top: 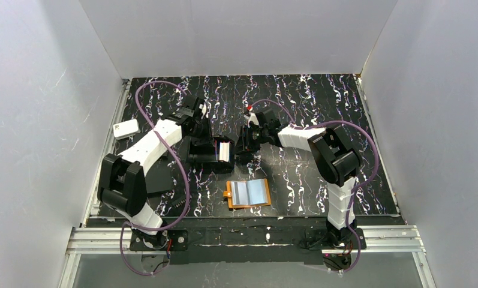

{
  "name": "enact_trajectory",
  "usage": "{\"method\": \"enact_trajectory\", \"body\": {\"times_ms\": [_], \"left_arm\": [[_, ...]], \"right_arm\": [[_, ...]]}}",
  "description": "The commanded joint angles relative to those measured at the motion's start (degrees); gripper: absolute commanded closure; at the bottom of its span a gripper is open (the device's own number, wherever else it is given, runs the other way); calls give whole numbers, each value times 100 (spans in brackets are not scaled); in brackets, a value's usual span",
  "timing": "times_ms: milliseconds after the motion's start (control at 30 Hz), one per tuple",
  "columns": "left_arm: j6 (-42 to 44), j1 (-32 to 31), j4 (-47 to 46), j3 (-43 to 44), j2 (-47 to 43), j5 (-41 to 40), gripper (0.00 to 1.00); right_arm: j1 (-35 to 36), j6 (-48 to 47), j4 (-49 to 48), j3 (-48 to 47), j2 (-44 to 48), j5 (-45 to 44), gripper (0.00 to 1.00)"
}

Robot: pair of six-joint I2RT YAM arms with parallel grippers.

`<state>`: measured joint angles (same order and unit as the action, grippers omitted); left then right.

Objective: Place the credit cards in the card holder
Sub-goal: Pick up the credit card from the storage box.

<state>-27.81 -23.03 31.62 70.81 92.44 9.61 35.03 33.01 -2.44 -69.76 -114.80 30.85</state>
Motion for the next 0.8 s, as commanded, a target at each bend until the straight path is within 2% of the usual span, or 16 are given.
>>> {"method": "enact_trajectory", "body": {"times_ms": [0,67,167,300,400,467,533,767], "left_arm": [[149,-19,586,377,-597,-275,96],[168,-21,559,371,-702,-303,100],[231,-19,636,446,-563,-197,99],[246,-10,682,512,-232,74,72],[252,2,282,400,-7,749,41],[168,4,30,332,156,998,29],[149,8,-110,330,328,1046,23],[218,3,-319,415,841,1175,20]], "right_arm": [[48,-121,420,-202,247,-309,63],[48,-132,478,-180,292,-350,62],[48,-146,510,-162,345,-359,62],[46,-217,550,-119,453,-396,62],[46,-280,543,-134,439,-328,62],[48,-258,464,-149,366,-227,62],[48,-211,411,-200,295,-171,62],[48,-148,296,-258,134,-79,62]]}}
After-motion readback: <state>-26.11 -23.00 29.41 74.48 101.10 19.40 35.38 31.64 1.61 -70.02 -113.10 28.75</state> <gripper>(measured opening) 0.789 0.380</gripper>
